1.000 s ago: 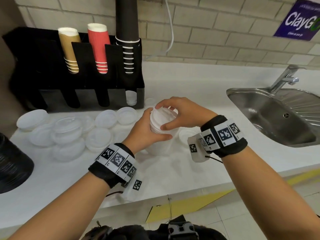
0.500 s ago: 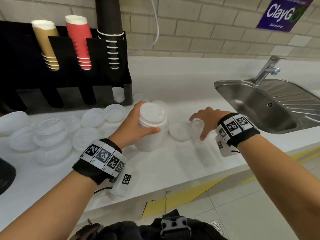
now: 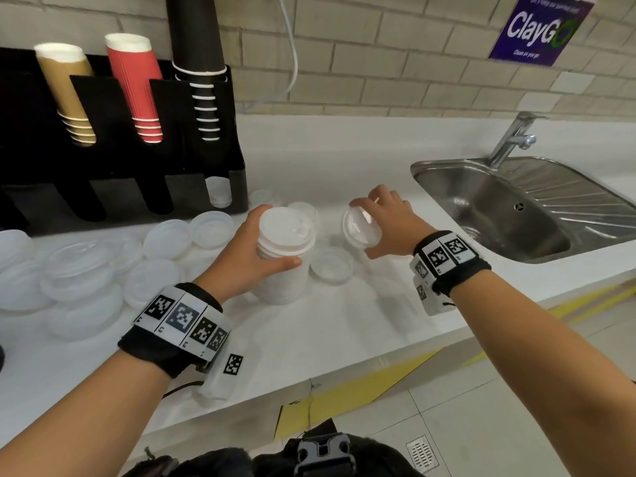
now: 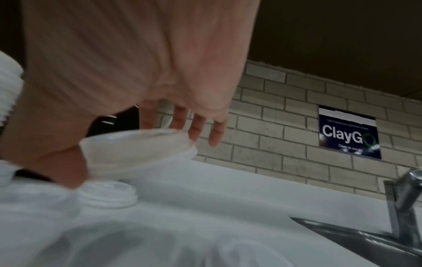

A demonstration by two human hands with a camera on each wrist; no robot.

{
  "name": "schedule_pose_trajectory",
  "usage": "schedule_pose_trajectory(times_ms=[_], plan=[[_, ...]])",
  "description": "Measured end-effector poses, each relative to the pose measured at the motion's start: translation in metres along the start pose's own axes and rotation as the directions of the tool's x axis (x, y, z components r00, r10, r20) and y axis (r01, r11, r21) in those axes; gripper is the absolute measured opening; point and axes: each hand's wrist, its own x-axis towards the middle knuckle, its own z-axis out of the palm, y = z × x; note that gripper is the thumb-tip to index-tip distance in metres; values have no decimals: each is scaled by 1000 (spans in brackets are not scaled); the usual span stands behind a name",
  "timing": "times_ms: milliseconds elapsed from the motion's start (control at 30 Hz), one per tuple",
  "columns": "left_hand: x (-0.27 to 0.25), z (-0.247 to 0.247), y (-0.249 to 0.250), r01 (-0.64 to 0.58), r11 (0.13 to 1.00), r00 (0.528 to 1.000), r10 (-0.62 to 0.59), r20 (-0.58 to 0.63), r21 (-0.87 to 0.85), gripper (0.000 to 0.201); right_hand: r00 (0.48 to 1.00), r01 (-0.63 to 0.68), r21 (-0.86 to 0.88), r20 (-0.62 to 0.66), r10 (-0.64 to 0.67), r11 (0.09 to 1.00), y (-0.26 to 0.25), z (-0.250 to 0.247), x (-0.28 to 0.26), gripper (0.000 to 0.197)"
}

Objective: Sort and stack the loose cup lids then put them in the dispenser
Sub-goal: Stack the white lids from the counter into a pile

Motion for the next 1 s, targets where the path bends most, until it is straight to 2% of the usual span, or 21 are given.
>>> schedule_pose_trajectory(times_ms=[100, 200, 267, 300, 367, 433, 500, 533, 767, 1000], plan=[[-1, 0, 0, 1, 1000, 1000, -1, -4, -6, 78, 989, 69, 45, -137, -63, 997, -9, -6, 2, 93], [-2, 0, -1, 34, 999, 999, -35, -16, -32, 85, 980, 89, 50, -183, -79, 995, -16, -12, 3, 92], [-3, 1, -2, 54, 998, 998, -55, -24, -42, 89, 981, 81, 153, -189, -51, 985, -19, -16, 3, 91], [-3, 1, -3, 55, 997, 998, -56, -23, -46, 88, 982, 73, 265, -188, -22, 962, -21, -20, 4, 89], [-4, 0, -4, 58, 997, 998, -59, -11, -47, 85, 987, 54, 522, -157, 34, 851, -27, -29, 4, 82], [-4, 0, -4, 52, 997, 999, -53, -5, -55, 84, 995, 43, 708, -95, 35, 705, -35, -38, 4, 69], [-3, 1, -5, 40, 997, 999, -41, -4, -69, 82, 998, 55, 788, -39, -39, 613, -48, -43, 4, 62], [-3, 2, -5, 41, 996, 999, -41, -1, -78, 81, 996, 68, 791, -22, -82, 608, -55, -44, 4, 62], [0, 6, -5, 58, 991, 998, -54, 30, -121, 81, 975, 191, 599, -26, -219, 777, -92, -43, 13, 71], [-2, 5, -2, 90, 988, 995, -93, -18, -124, 84, 972, 202, 487, 8, -235, 850, -106, -48, 14, 74]])
